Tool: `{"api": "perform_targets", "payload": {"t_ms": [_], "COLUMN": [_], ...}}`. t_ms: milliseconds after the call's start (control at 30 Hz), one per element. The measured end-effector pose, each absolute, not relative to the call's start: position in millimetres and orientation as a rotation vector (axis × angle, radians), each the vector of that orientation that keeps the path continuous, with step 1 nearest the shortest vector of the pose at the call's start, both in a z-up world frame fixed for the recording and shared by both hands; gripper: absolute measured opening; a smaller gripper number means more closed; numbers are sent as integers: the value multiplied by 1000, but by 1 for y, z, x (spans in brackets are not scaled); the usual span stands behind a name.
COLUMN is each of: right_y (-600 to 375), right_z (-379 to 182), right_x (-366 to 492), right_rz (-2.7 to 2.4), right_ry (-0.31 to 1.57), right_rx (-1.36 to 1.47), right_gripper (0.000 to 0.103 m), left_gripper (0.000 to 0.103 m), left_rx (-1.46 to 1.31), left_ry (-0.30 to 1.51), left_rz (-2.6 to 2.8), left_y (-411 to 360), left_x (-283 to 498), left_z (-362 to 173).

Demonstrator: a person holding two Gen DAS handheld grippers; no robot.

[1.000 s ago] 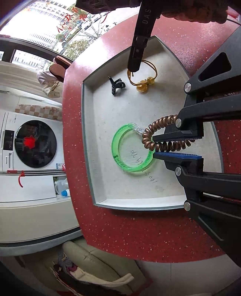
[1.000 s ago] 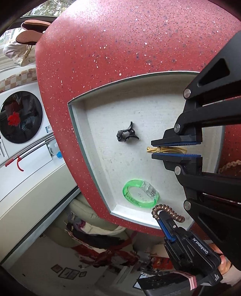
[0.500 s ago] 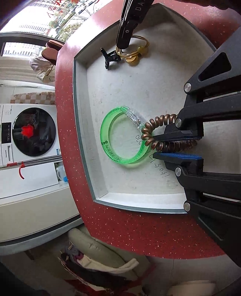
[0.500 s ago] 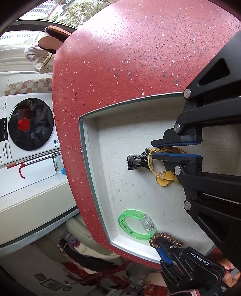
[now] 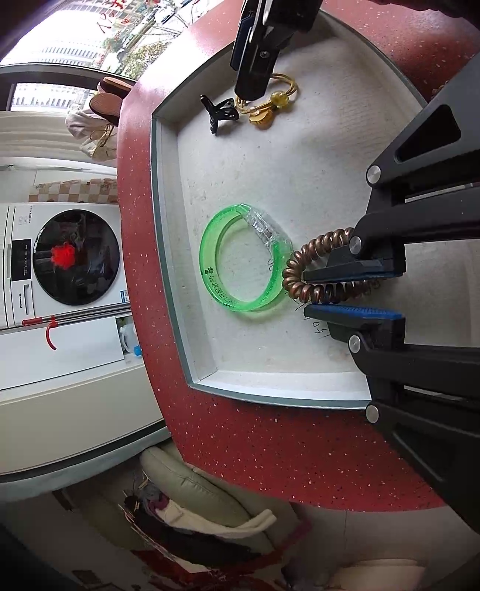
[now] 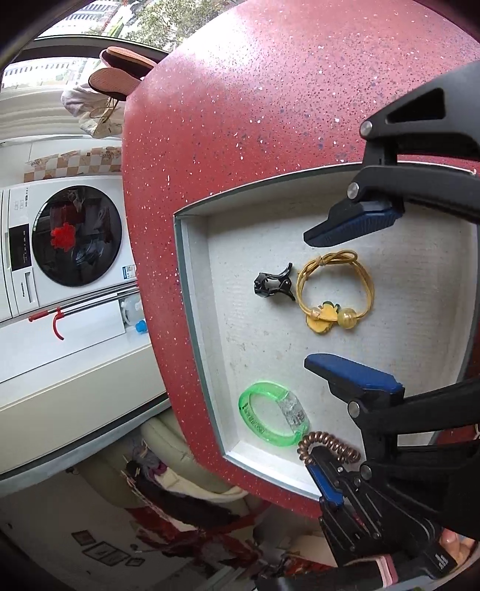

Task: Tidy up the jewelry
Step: 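Drop the coil tie into the tray with the left gripper while the right releases the sunflower tie, then move the left gripper toward the silver star clip while the right gripper approaches the beaded bracelet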

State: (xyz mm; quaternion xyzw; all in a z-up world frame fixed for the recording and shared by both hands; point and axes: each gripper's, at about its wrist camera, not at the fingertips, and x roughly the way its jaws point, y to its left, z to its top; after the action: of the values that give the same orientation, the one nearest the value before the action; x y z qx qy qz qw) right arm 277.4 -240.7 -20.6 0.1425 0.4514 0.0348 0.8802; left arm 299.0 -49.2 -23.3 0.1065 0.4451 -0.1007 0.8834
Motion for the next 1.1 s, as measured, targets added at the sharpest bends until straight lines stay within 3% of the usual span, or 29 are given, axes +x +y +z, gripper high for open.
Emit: {"api": "perform_targets", "payload": {"t_ms": [567, 600, 633, 933, 1000, 1100], "right_y": [-242, -241, -240, -232, -230, -227], "right_z": [9, 10, 11, 23, 24, 26], "right_x": [231, 228, 224, 185, 175, 158], "right_rz": [90, 92, 96, 112, 109, 107], "right_ry": [880, 879, 879, 850, 841, 820], "right_rx": [367, 370, 372, 377, 371, 362], "right_gripper": [66, 66, 67, 85, 103, 103], "left_gripper": [31, 59, 103, 103, 103, 103], "left_rx": [144, 143, 140, 104, 101, 108], "left_ry": [835, 830, 824, 776, 786, 788], "left_rz": [-224, -222, -216, -178, -174, -176], "left_y": [-34, -33, -31, -8, -5, -3], "left_x": [281, 279, 276, 237, 229, 214], "left_z": [10, 13, 15, 36, 37, 37]}}
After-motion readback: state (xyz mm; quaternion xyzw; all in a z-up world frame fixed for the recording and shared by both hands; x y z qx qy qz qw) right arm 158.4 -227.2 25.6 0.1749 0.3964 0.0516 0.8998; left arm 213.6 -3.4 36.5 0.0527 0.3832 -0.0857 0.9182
